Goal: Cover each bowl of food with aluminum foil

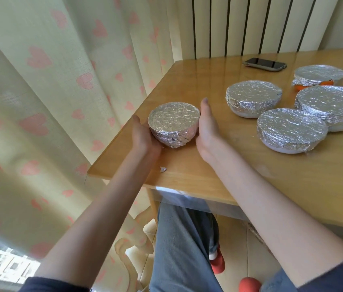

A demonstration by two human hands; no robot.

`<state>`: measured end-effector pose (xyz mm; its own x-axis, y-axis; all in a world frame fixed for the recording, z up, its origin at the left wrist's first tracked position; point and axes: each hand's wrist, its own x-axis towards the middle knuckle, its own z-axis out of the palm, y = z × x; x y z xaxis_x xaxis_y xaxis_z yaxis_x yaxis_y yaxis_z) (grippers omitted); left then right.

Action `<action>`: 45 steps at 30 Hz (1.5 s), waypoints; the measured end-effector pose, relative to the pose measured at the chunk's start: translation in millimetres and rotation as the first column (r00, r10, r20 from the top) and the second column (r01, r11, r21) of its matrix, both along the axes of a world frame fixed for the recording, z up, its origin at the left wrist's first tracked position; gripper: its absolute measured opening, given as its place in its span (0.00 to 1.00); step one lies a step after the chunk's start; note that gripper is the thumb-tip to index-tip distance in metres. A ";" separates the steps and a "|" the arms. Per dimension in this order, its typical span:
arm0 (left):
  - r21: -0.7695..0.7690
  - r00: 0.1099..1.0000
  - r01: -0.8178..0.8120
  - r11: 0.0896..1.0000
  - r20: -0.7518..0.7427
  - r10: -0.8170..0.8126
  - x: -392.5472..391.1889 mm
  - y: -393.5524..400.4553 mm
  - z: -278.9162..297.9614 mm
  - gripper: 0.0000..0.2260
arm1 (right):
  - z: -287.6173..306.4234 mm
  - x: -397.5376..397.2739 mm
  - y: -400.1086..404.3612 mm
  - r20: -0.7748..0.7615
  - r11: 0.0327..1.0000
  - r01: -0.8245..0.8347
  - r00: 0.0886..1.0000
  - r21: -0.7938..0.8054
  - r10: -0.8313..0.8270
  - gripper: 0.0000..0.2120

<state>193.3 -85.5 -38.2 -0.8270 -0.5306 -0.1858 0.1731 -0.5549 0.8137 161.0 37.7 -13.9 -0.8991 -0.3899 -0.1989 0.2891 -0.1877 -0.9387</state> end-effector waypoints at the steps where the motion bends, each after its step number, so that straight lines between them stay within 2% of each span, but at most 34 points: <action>1: -0.009 1.000 -0.005 1.000 0.007 0.006 -0.7 1.9 -1.2 0.32 | 0.6 -1.2 -1.3 0.008 1.000 0.003 1.000 -0.011 -0.003 0.33; 6: 0.033 0.998 0.058 0.998 0.001 -0.059 5.6 -7.5 2.1 0.34 | 5.0 -9.4 5.8 0.082 0.998 0.027 0.996 -0.060 -0.022 0.36; 7: -0.010 0.999 0.034 0.999 0.025 -0.034 8.2 -11.4 1.3 0.33 | 4.0 -10.4 10.1 0.097 0.997 0.042 0.995 -0.059 -0.037 0.37; 9: -0.206 0.991 -0.054 0.977 0.106 0.077 18.2 -13.2 -5.5 0.30 | -1.8 -10.9 17.4 0.124 0.997 0.071 0.990 -0.037 -0.066 0.35; 10: -0.303 0.985 -0.086 0.949 0.115 0.126 23.1 -11.4 -9.5 0.29 | -5.7 -9.9 19.4 0.130 0.997 0.063 0.990 -0.036 -0.058 0.34; 11: -0.332 0.988 -0.074 0.940 0.104 0.114 28.0 -9.1 -12.9 0.28 | -8.9 -7.2 19.4 0.140 0.998 0.045 0.989 -0.048 -0.037 0.34; 16: -0.157 0.992 0.123 0.980 0.003 -0.124 38.3 8.0 -3.8 0.30 | -10.7 2.8 9.9 0.213 0.974 0.023 0.977 -0.224 0.026 0.27; 20: -0.149 0.990 0.134 0.980 -0.022 -0.139 24.7 8.7 4.9 0.31 | 1.2 -4.2 9.1 0.223 0.966 0.029 0.974 -0.257 0.030 0.27; 24: -0.168 0.987 0.155 0.974 -0.012 -0.159 -19.0 -4.3 22.7 0.34 | 23.5 -33.9 2.9 0.216 0.964 0.105 0.975 -0.246 -0.051 0.26; 27: -0.127 0.983 0.183 0.975 0.032 -0.180 -56.3 -15.1 29.9 0.36 | 29.4 -59.9 -7.5 0.226 0.954 0.161 0.969 -0.253 -0.103 0.25; 31: -0.101 0.973 0.229 0.968 0.054 -0.225 -91.2 -23.6 26.2 0.37 | 25.7 -84.1 -19.4 0.170 0.964 0.179 0.975 -0.197 -0.146 0.24; 36: -0.138 0.965 0.254 0.957 0.106 -0.241 -118.9 -23.3 15.3 0.33 | 6.4 -109.6 -27.6 0.179 0.952 0.296 0.943 -0.078 -0.279 0.18; 38: -0.149 0.967 0.247 0.957 0.106 -0.233 -123.3 -23.0 10.3 0.30 | 1.4 -112.8 -31.1 0.171 0.943 0.326 0.935 -0.067 -0.311 0.20; 41: -0.157 0.956 0.281 0.947 0.126 -0.263 -121.6 -28.5 9.8 0.32 | 1.2 -113.3 -34.1 0.163 0.933 0.361 0.920 0.006 -0.357 0.23; 43: -0.274 0.966 0.237 0.932 0.166 -0.197 -116.3 -28.9 15.6 0.30 | 5.0 -105.4 -33.1 0.112 0.917 0.381 0.913 0.114 -0.393 0.22; 45: -0.496 0.990 0.064 0.866 0.138 0.006 -104.8 -28.0 22.2 0.26 | 6.1 -85.6 -25.2 0.037 0.906 0.384 0.918 0.177 -0.396 0.22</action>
